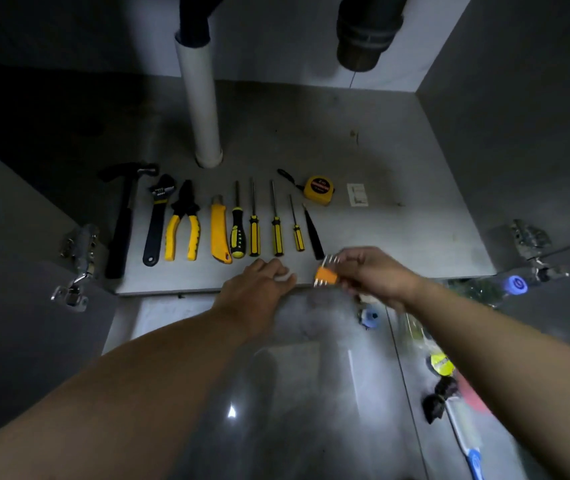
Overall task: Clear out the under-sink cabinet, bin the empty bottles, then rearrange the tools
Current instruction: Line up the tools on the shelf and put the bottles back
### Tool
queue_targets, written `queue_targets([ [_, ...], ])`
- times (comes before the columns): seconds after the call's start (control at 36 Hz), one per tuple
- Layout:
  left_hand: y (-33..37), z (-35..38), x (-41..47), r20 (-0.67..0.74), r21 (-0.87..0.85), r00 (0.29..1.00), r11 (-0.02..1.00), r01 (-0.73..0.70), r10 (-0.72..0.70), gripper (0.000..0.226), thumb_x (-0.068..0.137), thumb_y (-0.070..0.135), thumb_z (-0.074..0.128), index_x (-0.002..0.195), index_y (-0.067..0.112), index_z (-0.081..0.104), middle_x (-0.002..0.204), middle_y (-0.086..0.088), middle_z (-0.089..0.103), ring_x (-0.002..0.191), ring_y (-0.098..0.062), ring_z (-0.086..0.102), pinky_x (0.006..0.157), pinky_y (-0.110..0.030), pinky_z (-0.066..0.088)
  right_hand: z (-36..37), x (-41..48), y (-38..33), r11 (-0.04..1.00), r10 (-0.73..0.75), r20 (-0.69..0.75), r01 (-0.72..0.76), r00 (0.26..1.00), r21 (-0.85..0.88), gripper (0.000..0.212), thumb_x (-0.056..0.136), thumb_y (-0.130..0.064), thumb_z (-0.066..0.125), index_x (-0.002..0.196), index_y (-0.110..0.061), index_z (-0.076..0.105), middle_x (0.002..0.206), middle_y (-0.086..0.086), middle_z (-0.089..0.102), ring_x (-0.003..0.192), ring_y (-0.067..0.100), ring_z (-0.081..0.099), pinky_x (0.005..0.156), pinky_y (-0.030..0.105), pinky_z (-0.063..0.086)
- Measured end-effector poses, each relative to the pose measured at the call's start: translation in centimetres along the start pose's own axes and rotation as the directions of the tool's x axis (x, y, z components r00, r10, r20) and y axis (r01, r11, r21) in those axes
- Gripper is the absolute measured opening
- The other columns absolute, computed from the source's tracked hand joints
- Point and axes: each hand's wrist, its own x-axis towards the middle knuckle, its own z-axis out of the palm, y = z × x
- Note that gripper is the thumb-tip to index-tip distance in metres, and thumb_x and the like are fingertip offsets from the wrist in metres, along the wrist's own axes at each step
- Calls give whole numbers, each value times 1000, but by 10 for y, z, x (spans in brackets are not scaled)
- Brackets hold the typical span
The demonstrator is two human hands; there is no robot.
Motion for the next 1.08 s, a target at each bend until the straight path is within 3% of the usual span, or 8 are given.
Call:
queue_targets([
  [0.14,-1,-2,0,-21,6,999,1000,-27,27,80,88,14,64,158,31,30,158,6,27,146,-19,22,106,-39,45,-18,35,-36,997,-42,-402,63,915,37,8,93,-11,68,87,-6,68,63,10,67,54,21,58,55,28,54],
  [0.22,-2,-2,1,-23,-5,999,999,-36,36,78,89,11,62,157,31,31,156,6,29,144,-19,24,104,-38,46,-25,59,-42,998,33,-543,-1,839,60,11,93,-15,65,85,-8,68,80,18,73,72,33,70,80,45,61],
  [0.33,-3,-2,2,-14,-31,999,999,-39,39,78,88,13,65,156,32,33,155,8,29,145,-18,23,107,-41,46,-23,82,-46,960,185,-482,-52,857,276,24,103,-18,53,115,3,58,93,27,73,70,30,75,63,40,64],
  [0.61,-6,2,3,-24,-39,998,998,-56,55,75,91,10,58,157,32,30,154,12,27,144,-14,22,106,-40,47,-9,122,-64,942,177,-511,6,841,336,16,97,-14,62,95,0,70,72,14,75,58,22,73,53,32,60],
  [0.72,-6,4,3,-21,-34,998,998,-58,57,75,90,10,57,157,31,29,155,12,25,143,-15,22,103,-39,47,-21,121,-55,967,205,-560,-80,803,240,14,82,-17,71,77,-4,70,86,22,75,79,35,73,78,52,62],
  [0.83,-7,5,3,-22,-32,998,998,-57,56,76,90,12,57,157,32,30,156,12,25,144,-15,21,104,-39,47,-31,117,-47,978,162,-564,-55,810,201,28,84,-16,73,106,0,72,89,9,73,87,26,71,88,44,60],
  [0.97,-7,5,4,-19,-29,999,998,-50,50,76,90,10,57,157,34,30,157,12,25,145,-14,20,104,-38,47,-25,113,-42,990,45,-586,40,809,132,37,77,-24,86,108,-6,74,103,11,75,93,24,71,85,34,59],
  [1.08,-7,6,3,-21,-17,999,999,-48,48,76,91,11,58,157,32,29,157,11,25,145,-15,20,104,-38,47,-20,112,-43,978,-78,-673,-73,735,-194,53,92,-21,67,141,-9,51,143,17,49,123,34,56,105,29,44],
])
